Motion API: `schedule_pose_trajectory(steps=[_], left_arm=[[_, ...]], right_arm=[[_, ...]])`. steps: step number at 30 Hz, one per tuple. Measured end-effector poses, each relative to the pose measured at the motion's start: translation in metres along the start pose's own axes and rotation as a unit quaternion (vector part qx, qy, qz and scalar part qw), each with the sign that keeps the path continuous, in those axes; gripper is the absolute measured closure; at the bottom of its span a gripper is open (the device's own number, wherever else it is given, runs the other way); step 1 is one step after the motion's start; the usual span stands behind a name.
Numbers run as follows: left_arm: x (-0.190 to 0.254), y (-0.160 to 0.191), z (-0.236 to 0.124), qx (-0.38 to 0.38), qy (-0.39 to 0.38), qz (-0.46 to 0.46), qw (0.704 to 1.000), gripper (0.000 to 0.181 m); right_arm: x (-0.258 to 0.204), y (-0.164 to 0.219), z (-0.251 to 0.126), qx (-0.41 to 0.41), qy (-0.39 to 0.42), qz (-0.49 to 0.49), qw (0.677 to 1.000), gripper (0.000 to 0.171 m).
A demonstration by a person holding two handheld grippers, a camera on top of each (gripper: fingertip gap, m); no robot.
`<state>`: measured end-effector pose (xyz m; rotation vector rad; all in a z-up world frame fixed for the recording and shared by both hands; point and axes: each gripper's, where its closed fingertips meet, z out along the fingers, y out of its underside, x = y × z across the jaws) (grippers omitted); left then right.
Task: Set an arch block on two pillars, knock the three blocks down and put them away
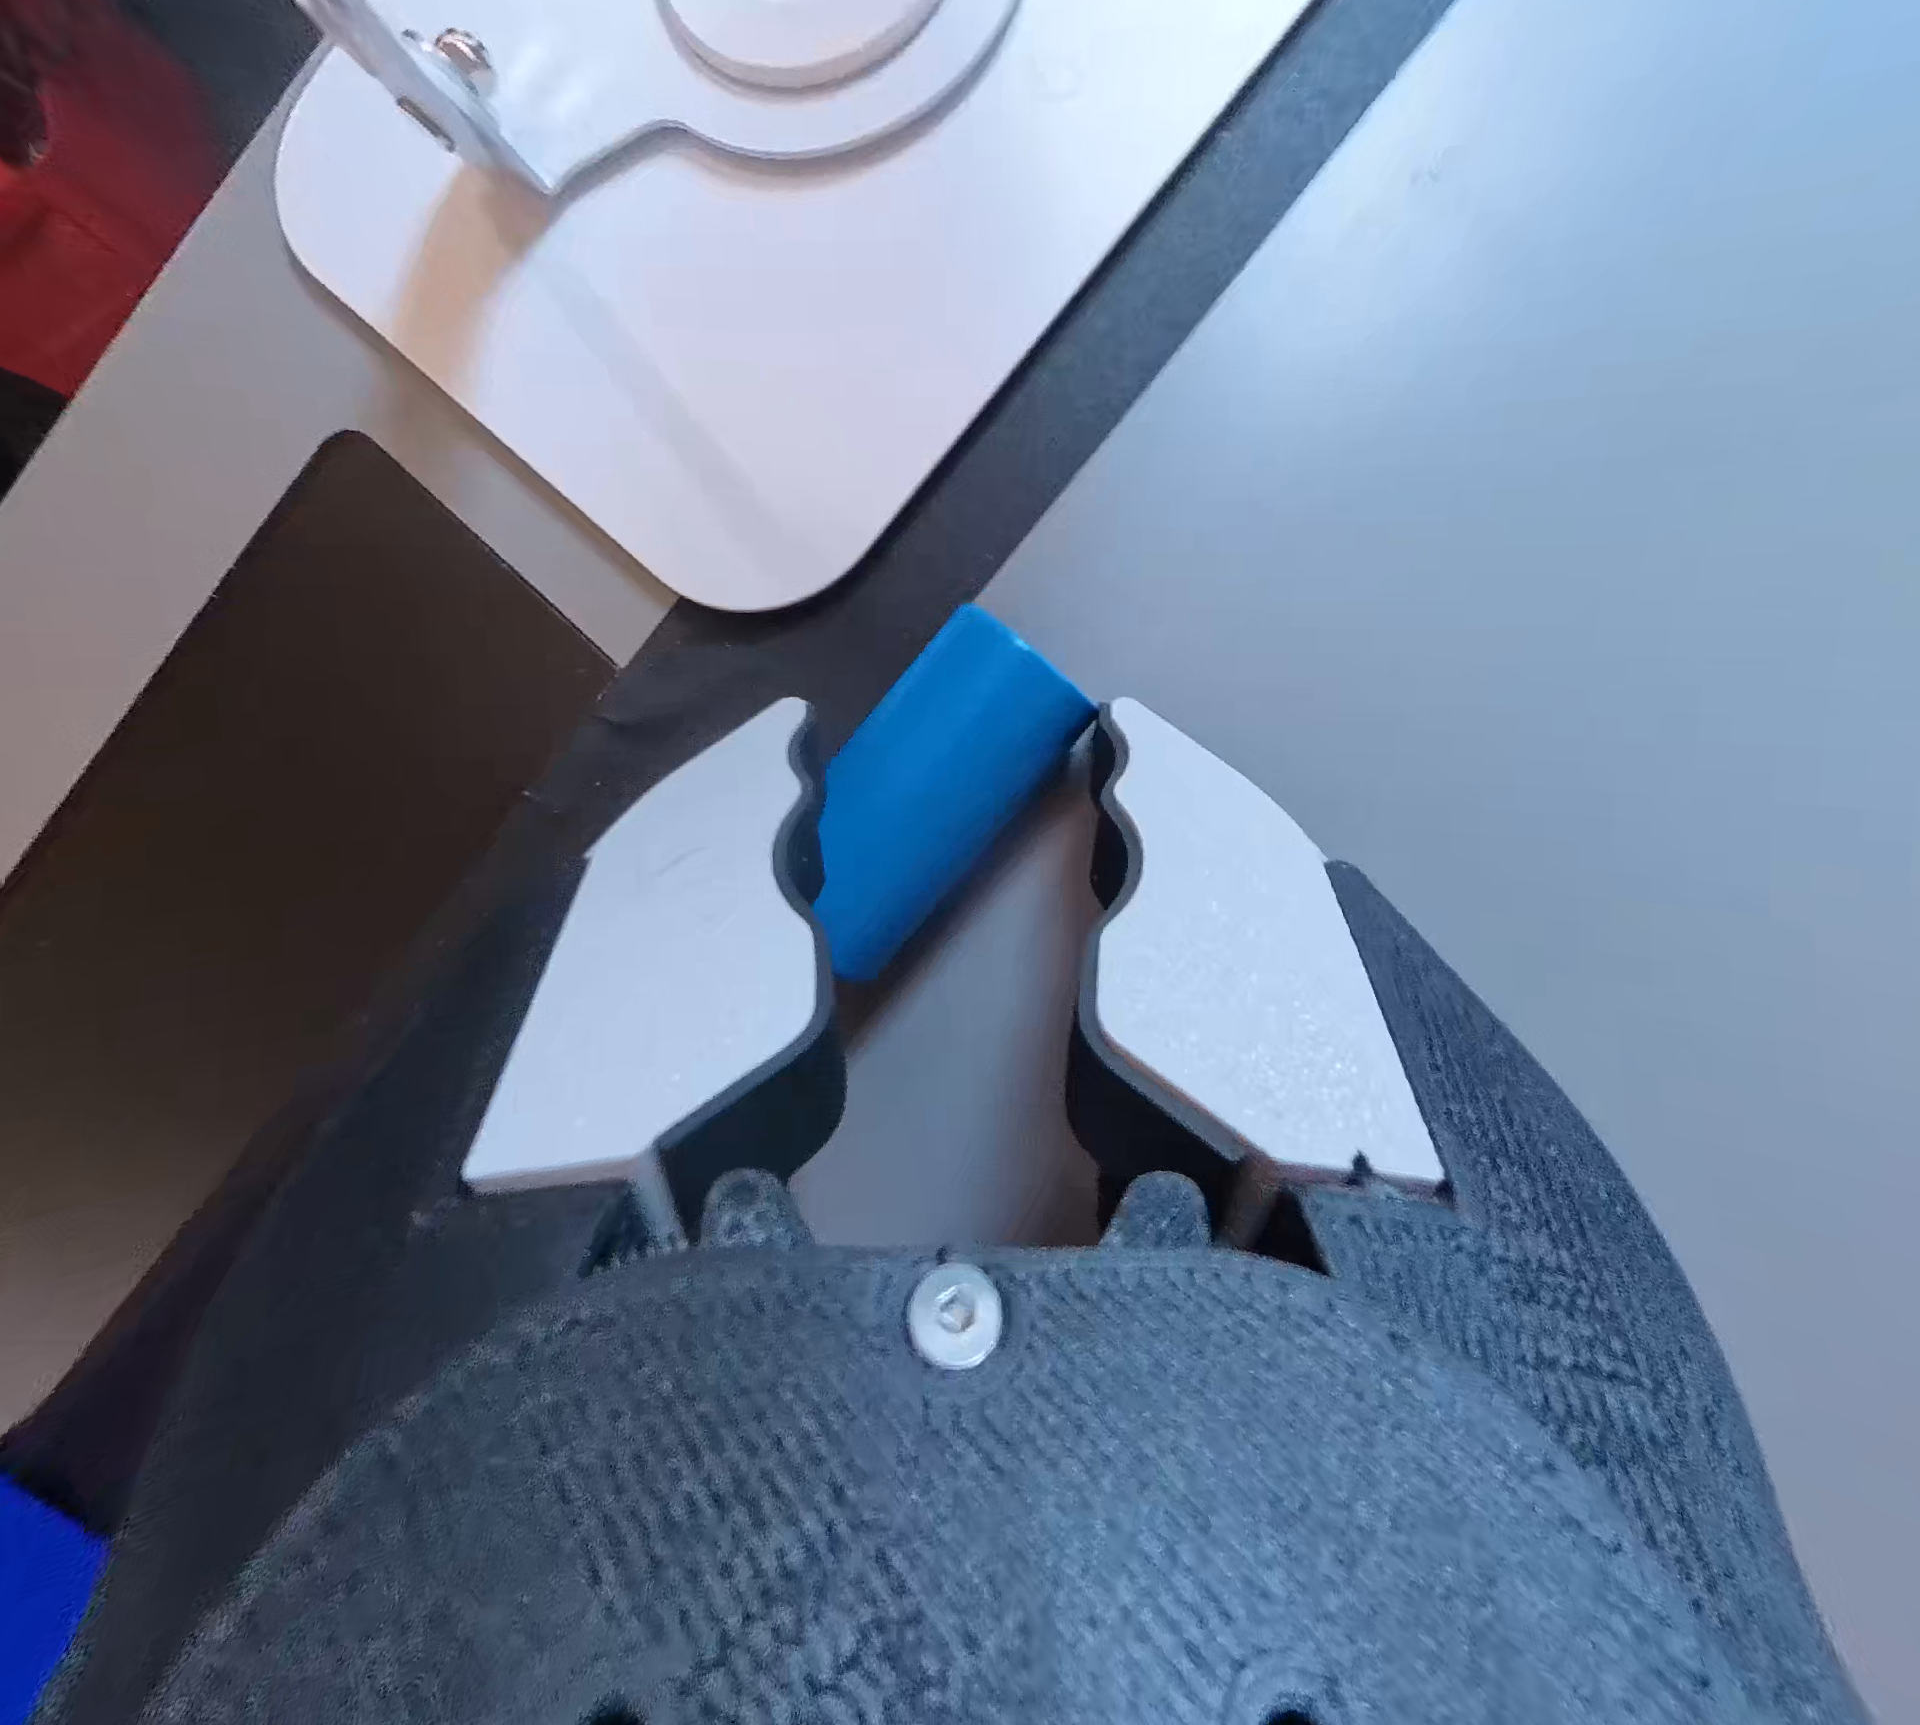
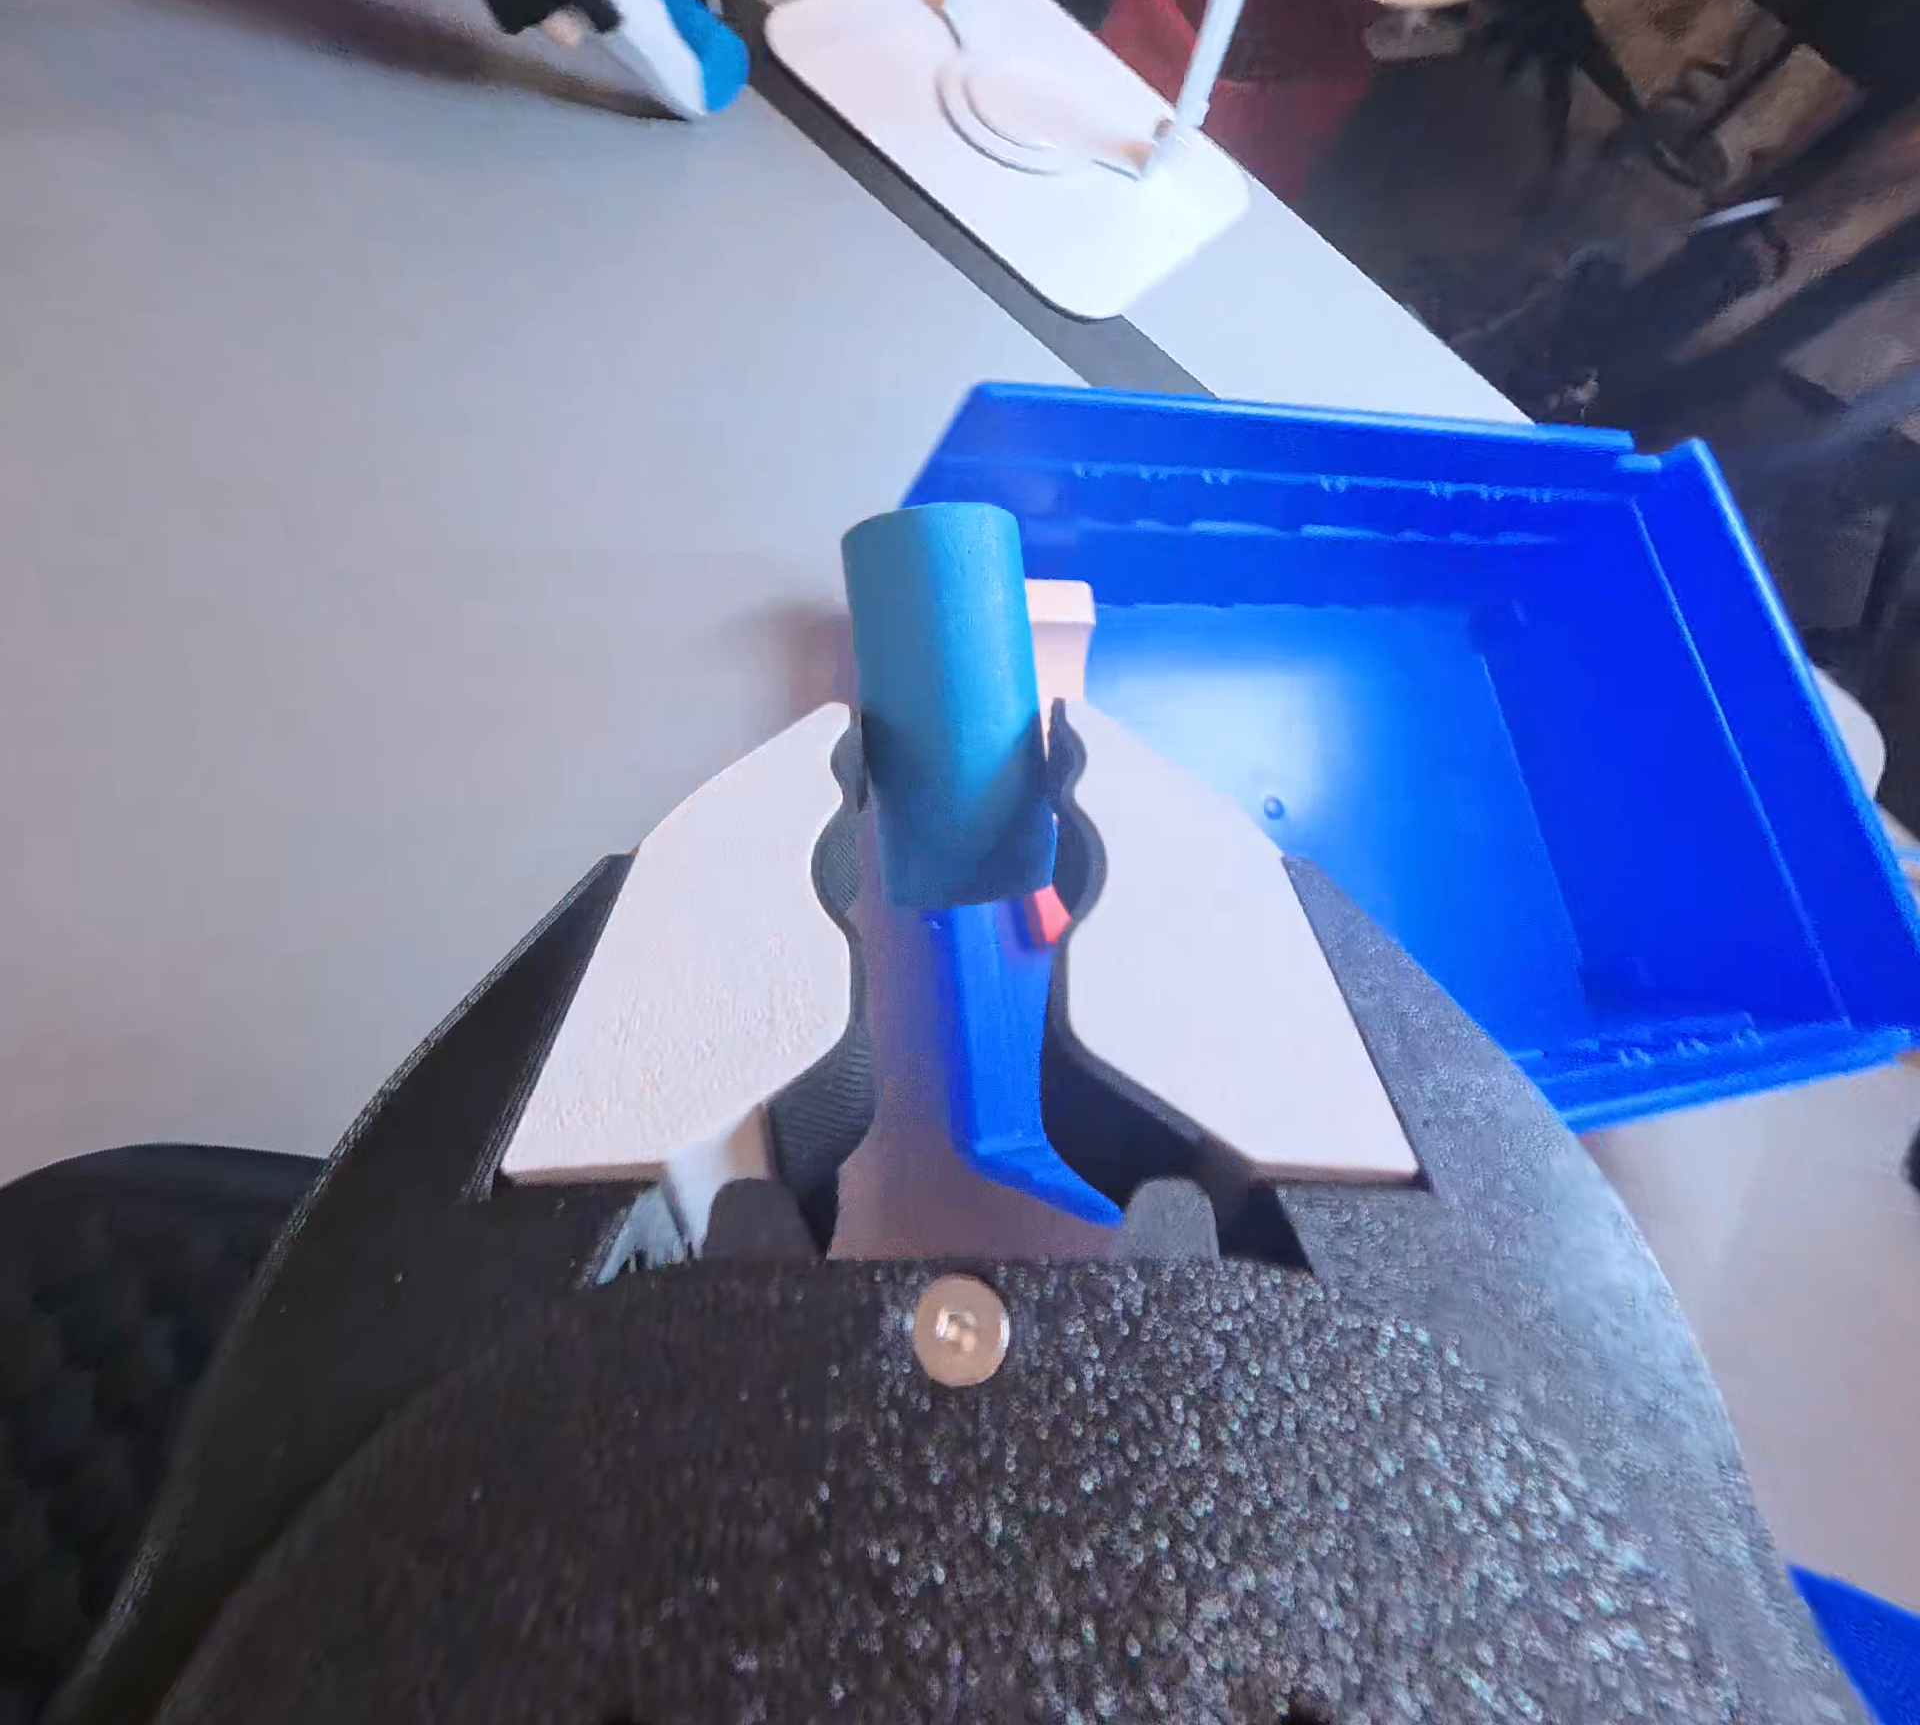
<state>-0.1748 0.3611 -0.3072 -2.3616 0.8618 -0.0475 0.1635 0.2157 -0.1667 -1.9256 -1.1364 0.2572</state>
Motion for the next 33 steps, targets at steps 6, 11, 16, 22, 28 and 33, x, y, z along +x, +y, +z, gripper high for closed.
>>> schedule_pose_trajectory(steps=[6,11,16,22,28,33], left_arm=[[0.038,0.012,-0.024,-0.019,-0.006,0.076,0.997,0.134],[0.108,0.017,-0.069,0.034,0.044,0.134,0.989,0.135],[0.191,0.035,-0.113,0.099,0.089,0.200,0.971,0.134],[0.249,0.060,-0.152,0.195,0.118,0.189,0.955,0.134],[0.269,0.070,-0.171,0.261,0.093,0.195,0.941,0.134],[0.283,0.056,-0.190,0.304,0.031,0.253,0.918,0.134]], right_arm=[[0.052,0.023,0.016,-0.050,0.046,0.044,0.997,0.138],[0.079,0.031,0.044,-0.128,0.062,0.021,0.990,0.137],[0.091,0.040,0.084,-0.199,0.063,0.013,0.978,0.137],[0.066,0.025,0.103,-0.160,0.063,-0.003,0.985,0.123],[-0.129,-0.030,0.080,-0.020,-0.247,0.041,0.968,0.114],[-0.270,-0.035,0.056,-0.011,-0.511,0.195,0.837,0.108]])
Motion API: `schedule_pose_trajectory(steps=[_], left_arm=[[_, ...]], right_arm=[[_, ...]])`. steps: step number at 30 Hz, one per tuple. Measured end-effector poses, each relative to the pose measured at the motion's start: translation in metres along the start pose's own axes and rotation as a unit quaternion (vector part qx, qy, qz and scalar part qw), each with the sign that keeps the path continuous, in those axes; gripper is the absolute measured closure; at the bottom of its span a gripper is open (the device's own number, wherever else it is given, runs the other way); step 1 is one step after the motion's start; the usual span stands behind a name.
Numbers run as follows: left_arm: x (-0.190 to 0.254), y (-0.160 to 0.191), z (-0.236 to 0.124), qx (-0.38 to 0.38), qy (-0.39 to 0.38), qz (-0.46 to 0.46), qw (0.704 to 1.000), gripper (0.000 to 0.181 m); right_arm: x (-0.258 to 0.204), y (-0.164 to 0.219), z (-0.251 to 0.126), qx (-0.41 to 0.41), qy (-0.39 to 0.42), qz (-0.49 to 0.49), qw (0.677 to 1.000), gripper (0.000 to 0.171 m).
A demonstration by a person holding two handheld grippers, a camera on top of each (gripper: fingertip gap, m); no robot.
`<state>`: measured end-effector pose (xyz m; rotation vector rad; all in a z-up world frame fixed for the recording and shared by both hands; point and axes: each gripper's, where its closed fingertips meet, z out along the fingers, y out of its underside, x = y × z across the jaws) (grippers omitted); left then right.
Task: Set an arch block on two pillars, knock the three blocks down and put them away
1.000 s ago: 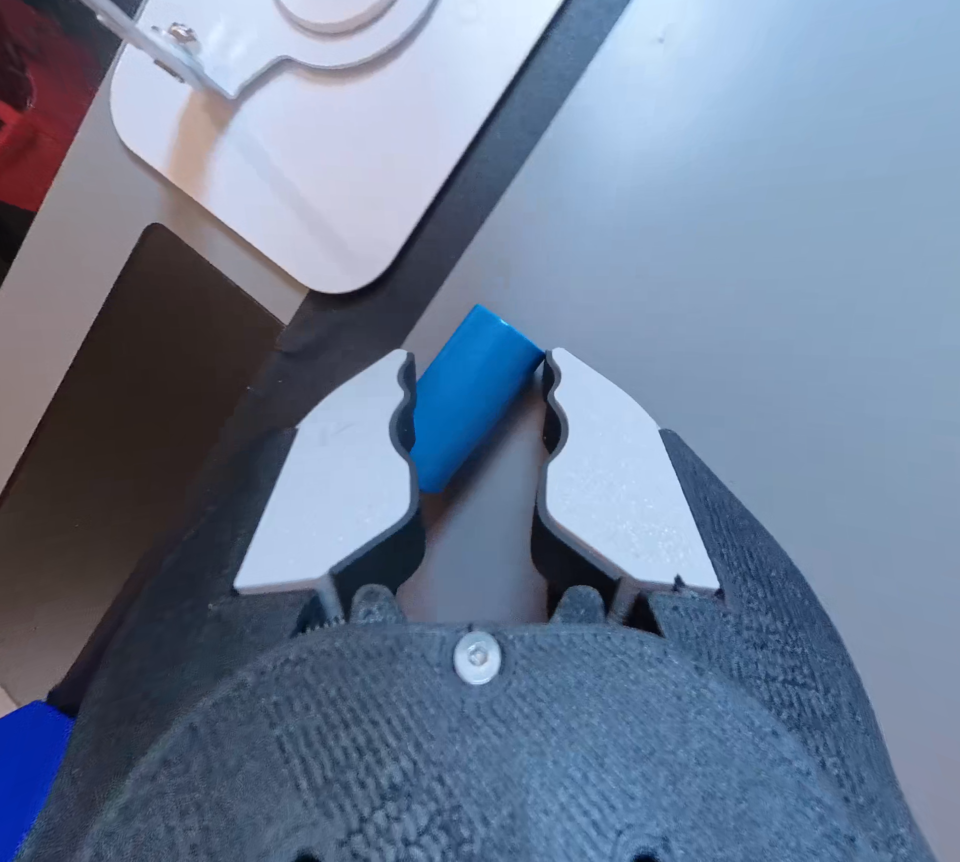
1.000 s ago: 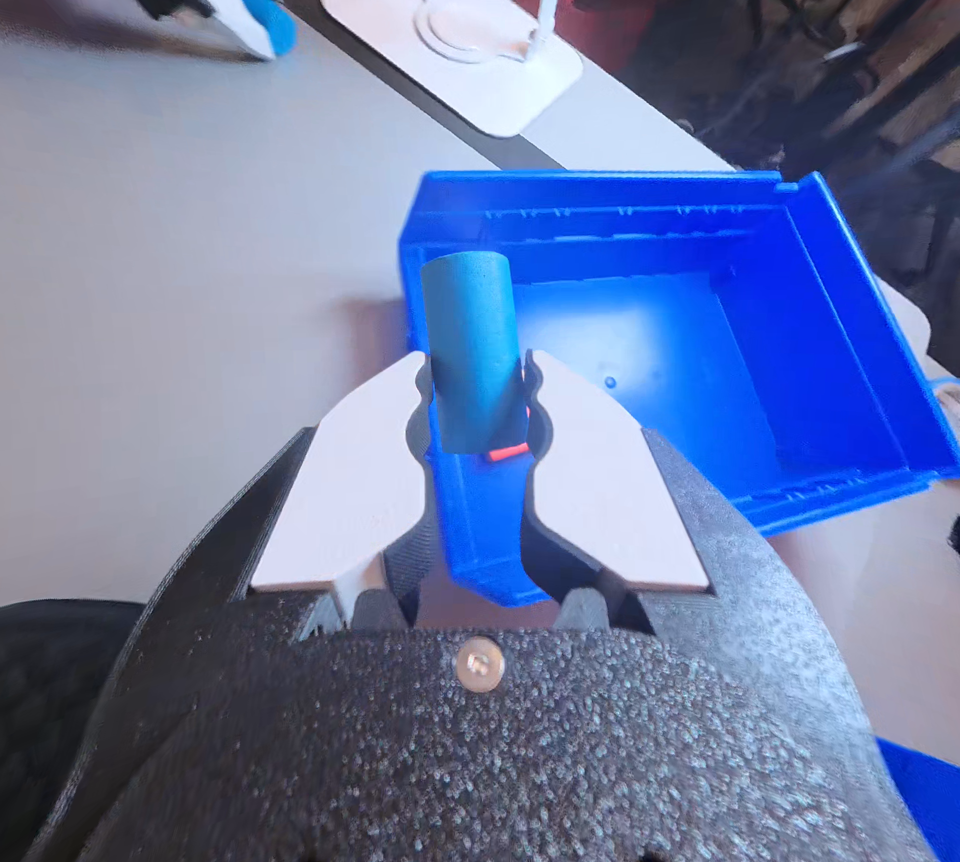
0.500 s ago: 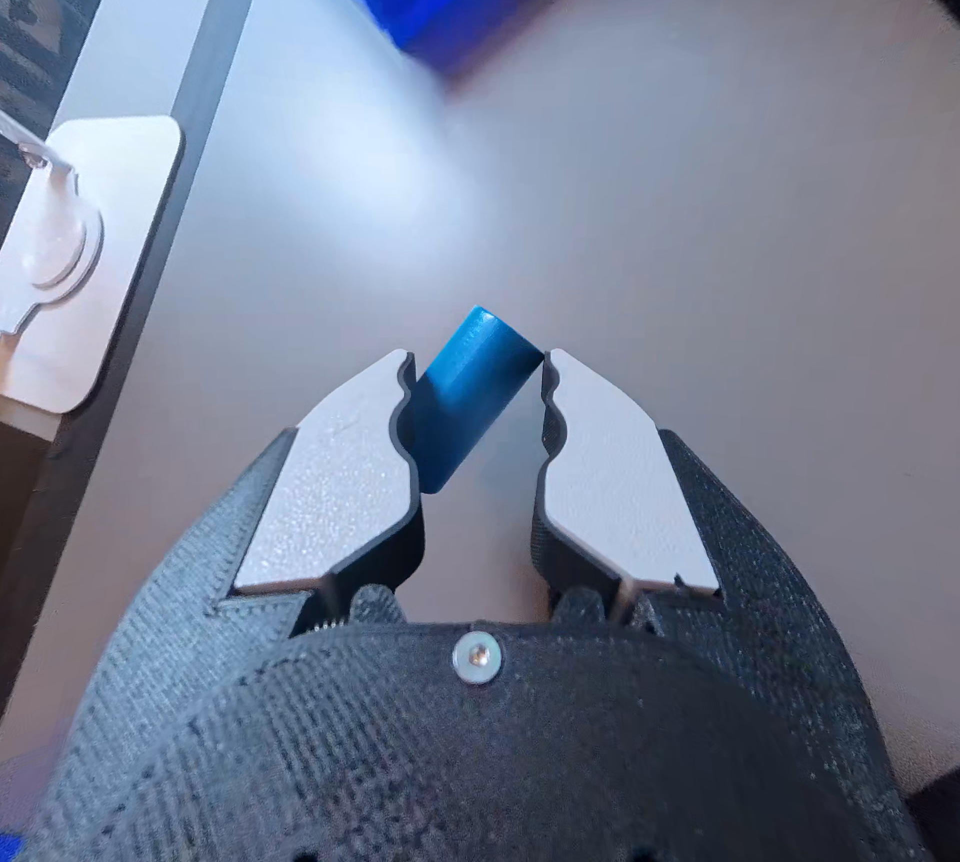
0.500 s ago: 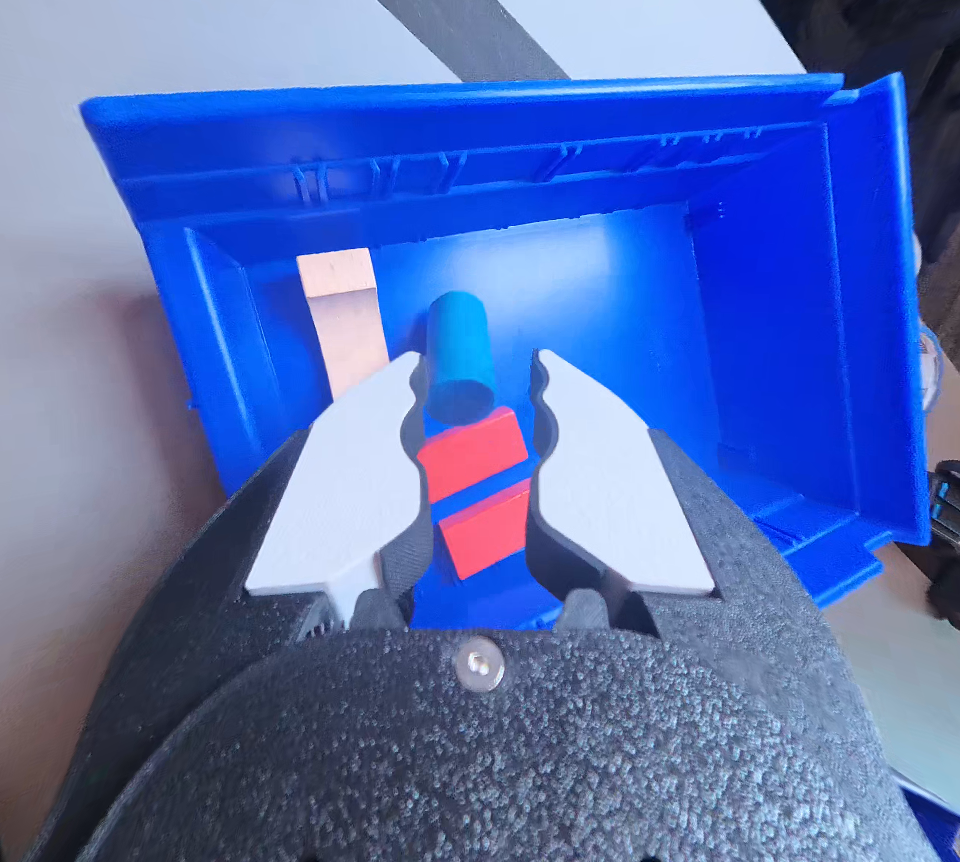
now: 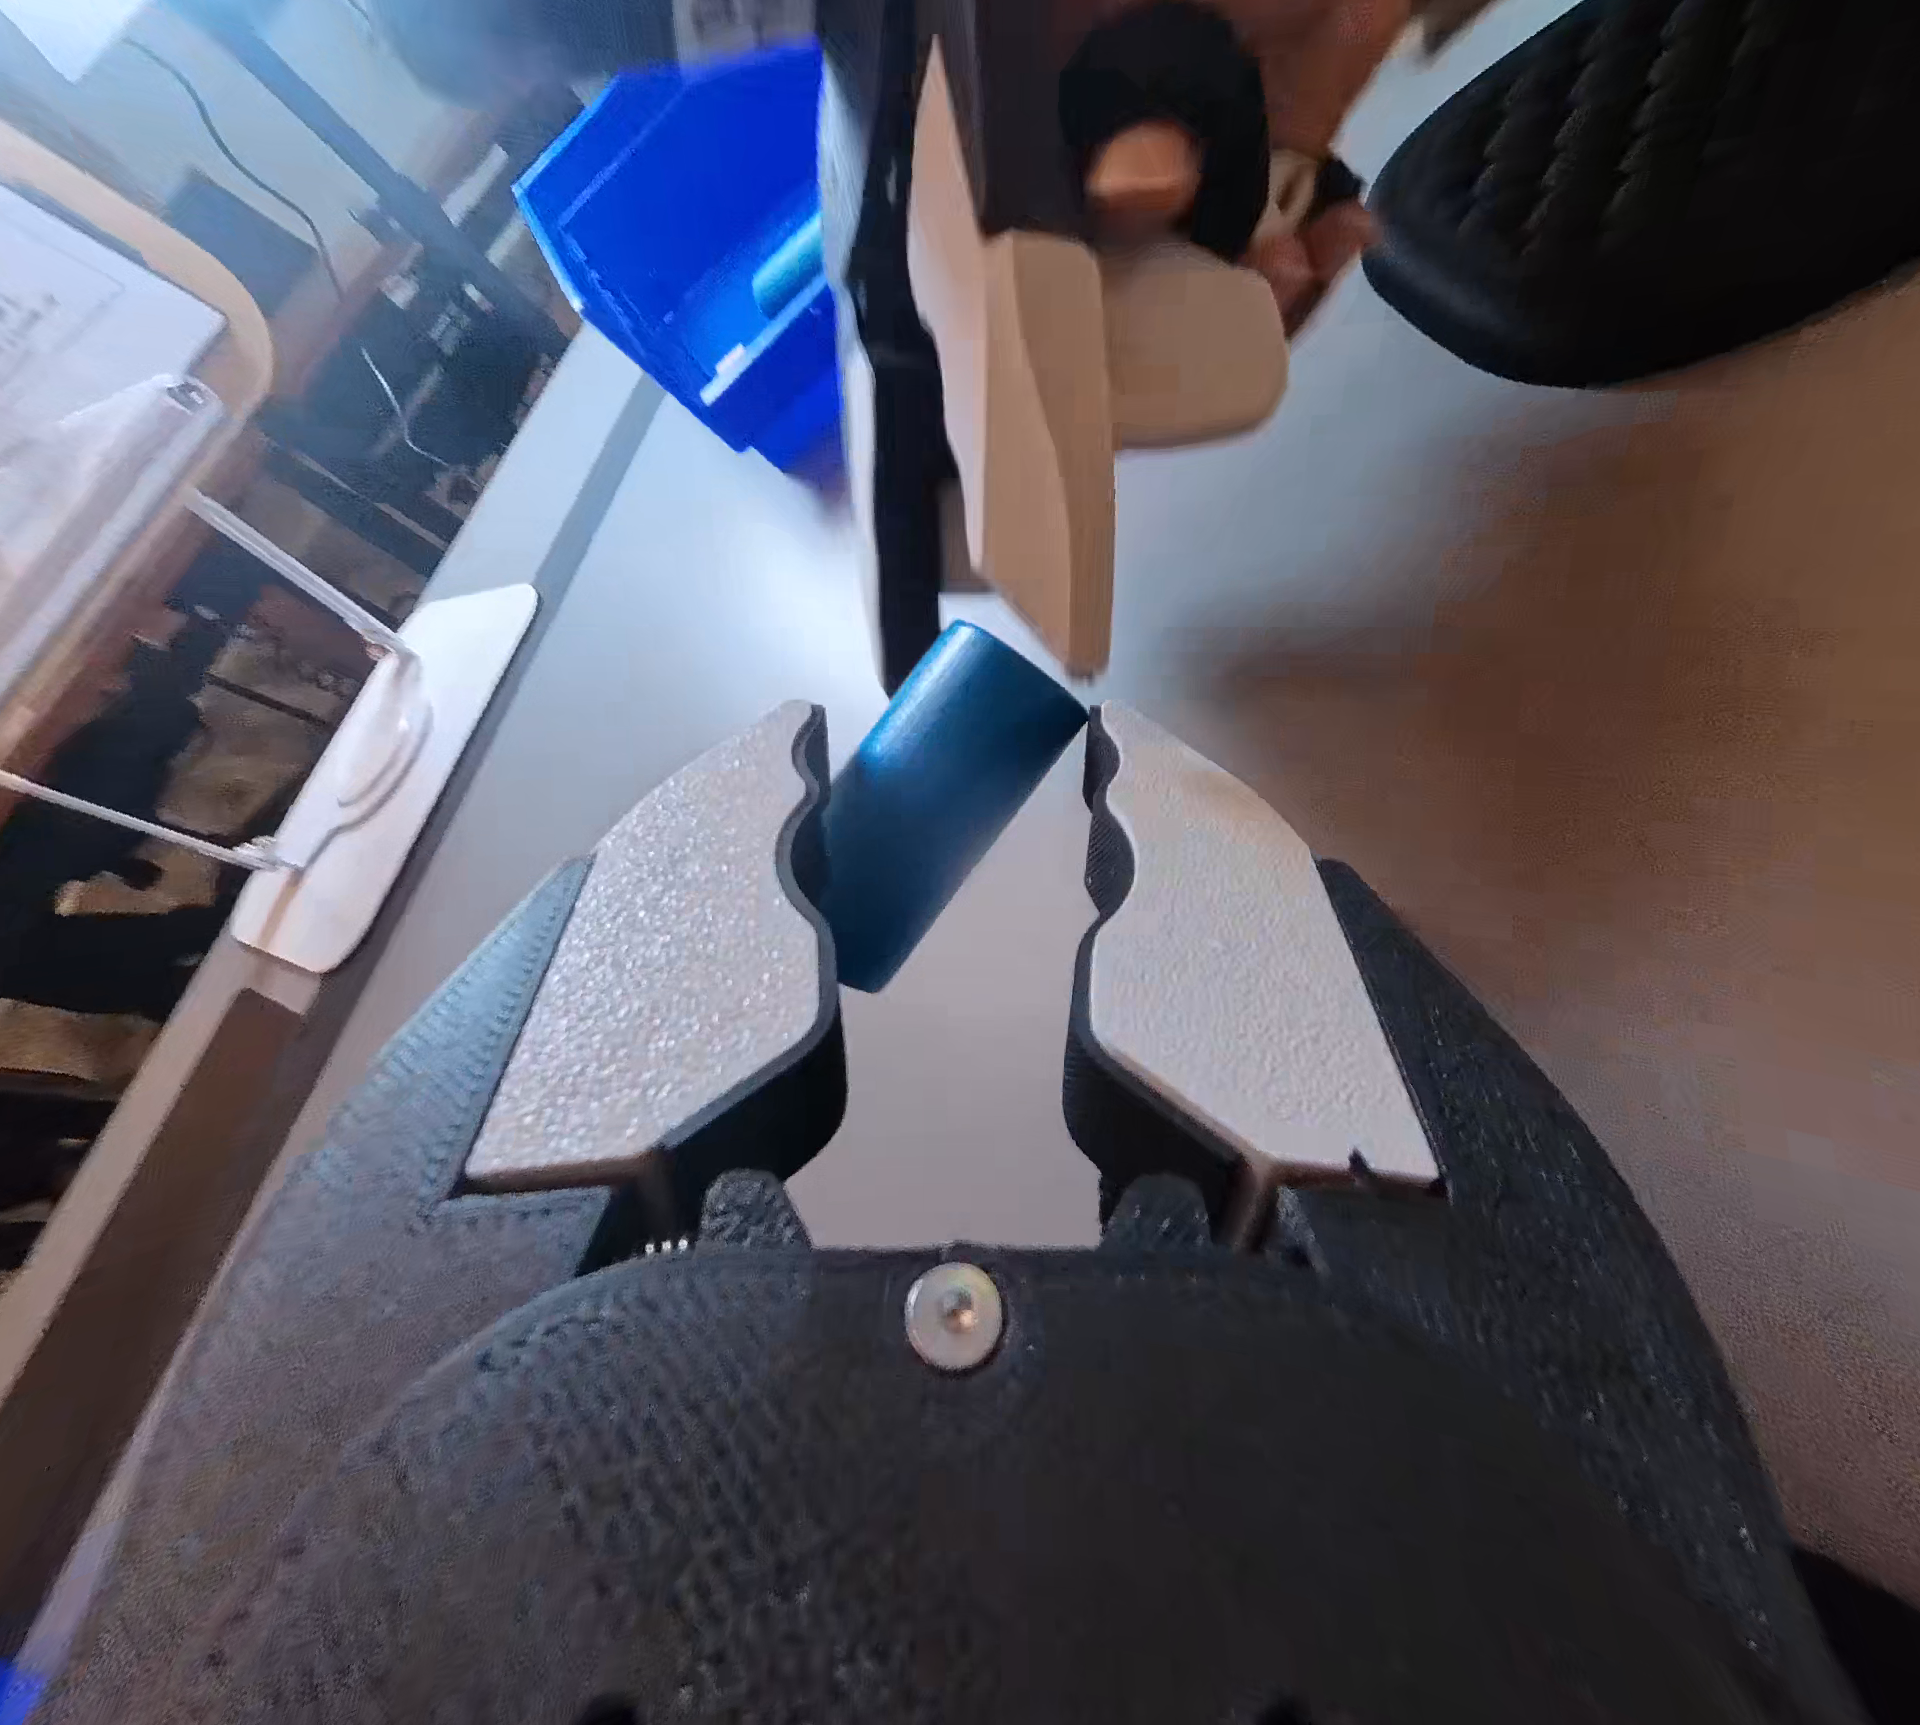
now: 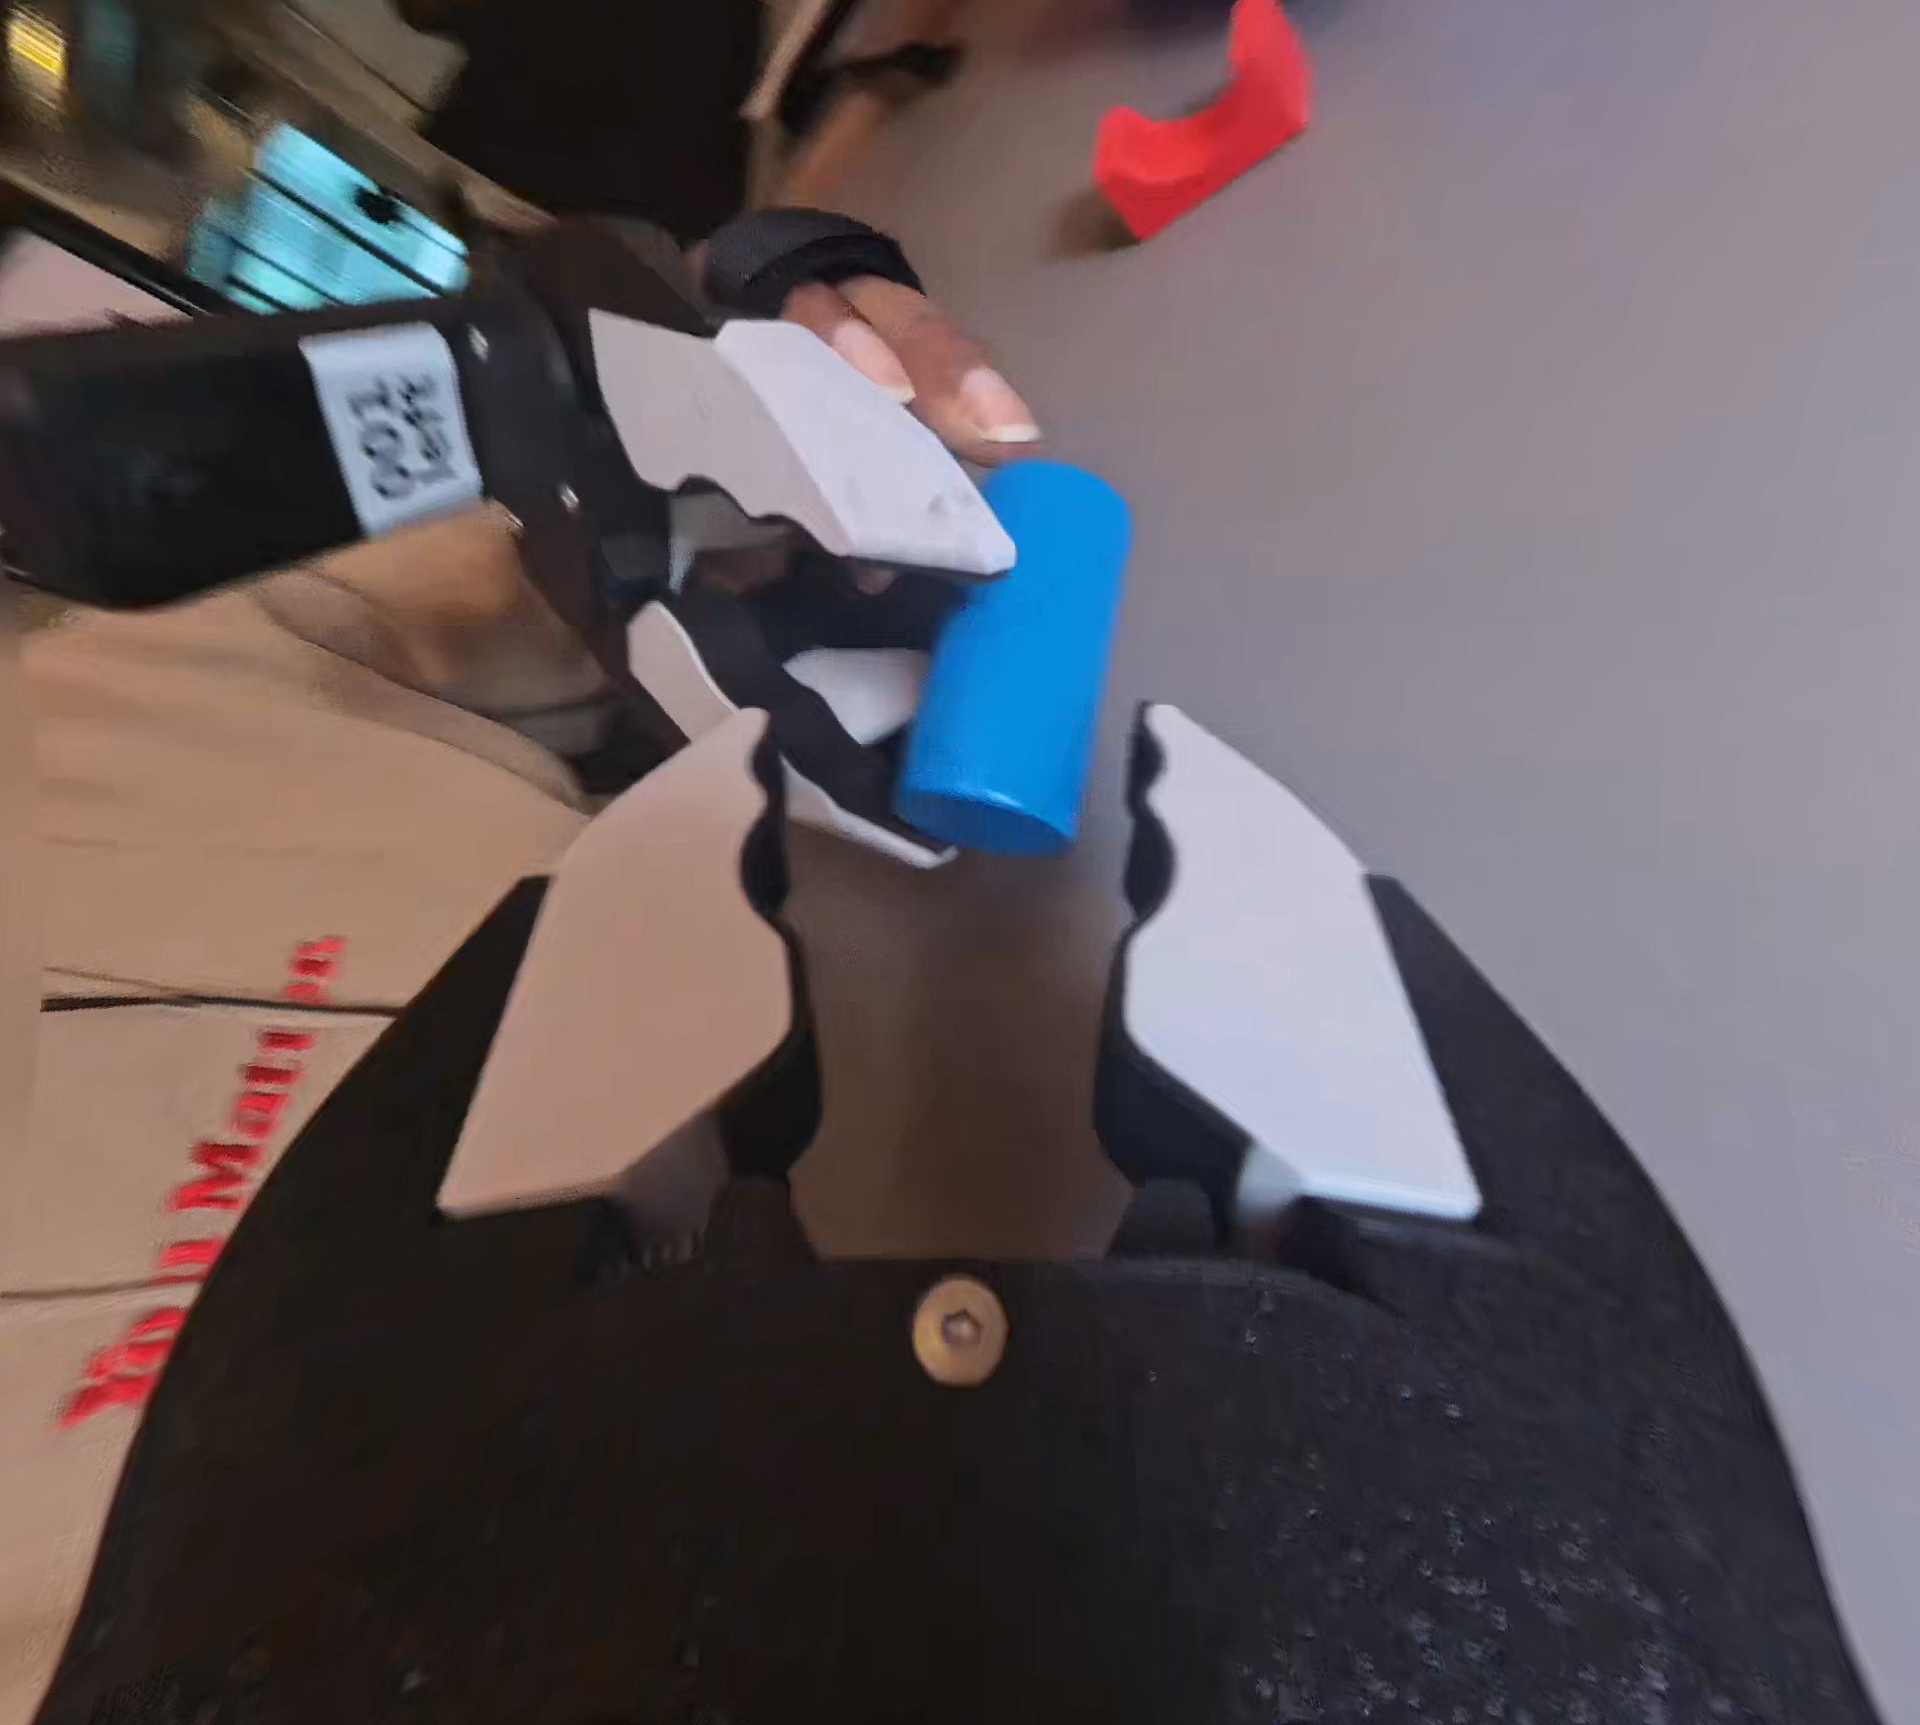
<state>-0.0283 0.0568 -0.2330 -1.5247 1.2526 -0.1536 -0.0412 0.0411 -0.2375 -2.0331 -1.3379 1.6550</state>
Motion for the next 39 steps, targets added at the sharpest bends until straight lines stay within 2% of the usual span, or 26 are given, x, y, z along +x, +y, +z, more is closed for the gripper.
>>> schedule_pose_trajectory(steps=[1,2,3,7,10,12,16,18,20,25,28,30,33,35,36,39], left_arm=[[0.001,-0.007,-0.002,0.009,-0.012,0.015,1.000,0.131],[0.003,-0.012,-0.004,0.020,-0.019,0.028,0.999,0.127],[0.002,-0.016,-0.007,0.028,-0.028,0.037,0.999,0.125],[-0.012,-0.014,-0.022,0.036,-0.060,0.028,0.997,0.120],[-0.024,0.001,-0.032,0.026,-0.070,-0.006,0.997,0.119],[-0.038,0.022,-0.038,-0.010,-0.087,-0.023,0.996,0.118],[-0.082,0.098,-0.058,-0.145,-0.130,-0.090,0.977,0.113],[-0.096,0.132,-0.074,-0.201,-0.128,-0.153,0.959,0.112],[-0.101,0.153,-0.092,-0.236,-0.120,-0.190,0.945,0.116],[-0.085,0.191,-0.123,-0.326,-0.074,-0.244,0.910,0.111],[-0.075,0.203,-0.125,-0.351,-0.049,-0.264,0.897,0.110],[-0.073,0.204,-0.122,-0.351,-0.041,-0.271,0.895,0.120],[-0.074,0.205,-0.122,-0.359,-0.047,-0.257,0.896,0.142],[-0.077,0.204,-0.123,-0.357,-0.055,-0.244,0.900,0.161],[-0.078,0.197,-0.120,-0.338,-0.050,-0.243,0.908,0.177],[-0.078,0.186,-0.113,-0.314,-0.047,-0.243,0.917,0.180]], right_arm=[[-0.008,-0.001,0.008,0.020,-0.037,0.036,0.998,0.131],[-0.013,-0.004,0.012,0.040,-0.063,0.055,0.996,0.138],[-0.016,-0.004,0.013,0.043,-0.073,0.057,0.995,0.138],[0.012,-0.002,-0.001,0.016,0.051,-0.039,0.998,0.138],[0.012,-0.028,-0.039,0.057,0.096,-0.078,0.991,0.138],[0.022,-0.052,-0.080,0.085,0.178,-0.123,0.972,0.138],[0.063,-0.094,-0.190,0.121,0.391,-0.162,0.898,0.138],[0.098,-0.096,-0.248,0.100,0.505,-0.153,0.843,0.137],[0.132,-0.085,-0.297,0.052,0.601,-0.132,0.786,0.137],[0.176,-0.046,-0.344,-0.052,0.701,-0.079,0.707,0.138],[0.176,-0.044,-0.352,-0.060,0.736,-0.085,0.669,0.138],[0.171,-0.048,-0.349,-0.050,0.735,-0.095,0.670,0.137],[0.160,-0.056,-0.335,-0.024,0.715,-0.110,0.690,0.136],[0.151,-0.062,-0.321,-0.003,0.696,-0.122,0.707,0.136],[0.146,-0.065,-0.312,0.007,0.684,-0.131,0.718,0.136],[0.129,-0.071,-0.275,0.033,0.635,-0.158,0.756,0.135]])
